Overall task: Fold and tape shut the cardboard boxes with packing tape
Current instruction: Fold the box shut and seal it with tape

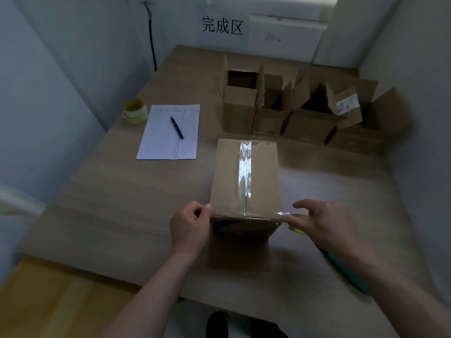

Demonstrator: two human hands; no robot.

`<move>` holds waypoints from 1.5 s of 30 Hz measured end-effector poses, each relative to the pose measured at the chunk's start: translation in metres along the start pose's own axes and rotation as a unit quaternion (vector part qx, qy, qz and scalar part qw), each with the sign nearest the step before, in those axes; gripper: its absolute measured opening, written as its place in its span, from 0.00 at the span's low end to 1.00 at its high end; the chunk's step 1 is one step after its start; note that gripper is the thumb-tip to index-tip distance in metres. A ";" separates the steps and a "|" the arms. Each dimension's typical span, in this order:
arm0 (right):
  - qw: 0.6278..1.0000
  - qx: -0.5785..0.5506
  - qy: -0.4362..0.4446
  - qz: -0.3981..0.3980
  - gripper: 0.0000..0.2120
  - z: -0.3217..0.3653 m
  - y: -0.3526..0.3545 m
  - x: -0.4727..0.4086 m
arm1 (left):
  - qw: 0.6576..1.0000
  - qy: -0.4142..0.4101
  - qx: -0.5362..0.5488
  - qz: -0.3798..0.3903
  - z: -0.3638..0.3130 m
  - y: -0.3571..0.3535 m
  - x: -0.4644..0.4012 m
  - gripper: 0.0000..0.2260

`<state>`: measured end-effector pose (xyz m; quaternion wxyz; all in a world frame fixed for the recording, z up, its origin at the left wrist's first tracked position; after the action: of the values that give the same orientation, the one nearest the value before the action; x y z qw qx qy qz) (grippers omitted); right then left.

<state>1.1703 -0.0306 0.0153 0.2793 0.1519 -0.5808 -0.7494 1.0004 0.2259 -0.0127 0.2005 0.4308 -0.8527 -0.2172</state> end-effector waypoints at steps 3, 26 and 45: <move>1.000 -0.025 0.014 0.009 0.40 -0.002 -0.007 -0.002 | 0.995 0.070 0.070 0.004 0.013 -0.005 -0.001 0.12; 0.949 -0.279 0.136 0.058 0.36 0.009 -0.058 -0.017 | 0.833 -0.333 -0.373 0.235 -0.052 -0.058 -0.043 0.29; 0.859 -0.511 -0.015 0.018 0.21 -0.040 -0.046 0.014 | 0.730 -0.466 -0.355 0.351 -0.127 -0.158 0.013 0.36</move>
<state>1.1704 -0.0626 -0.0385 0.3228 -0.0337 -0.1233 -0.9378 1.1630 0.1056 0.0079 -0.0215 -0.1573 -0.7901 -0.5920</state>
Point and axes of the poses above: each hand's wrist, its own x-axis away from the middle knuckle, its own y-axis out of the back of the hand, z = x × y, the point moved 7 cm from there along -x, towards the middle knuckle, and after that the axes turned 8 degrees about y, right-handed, at the moved point
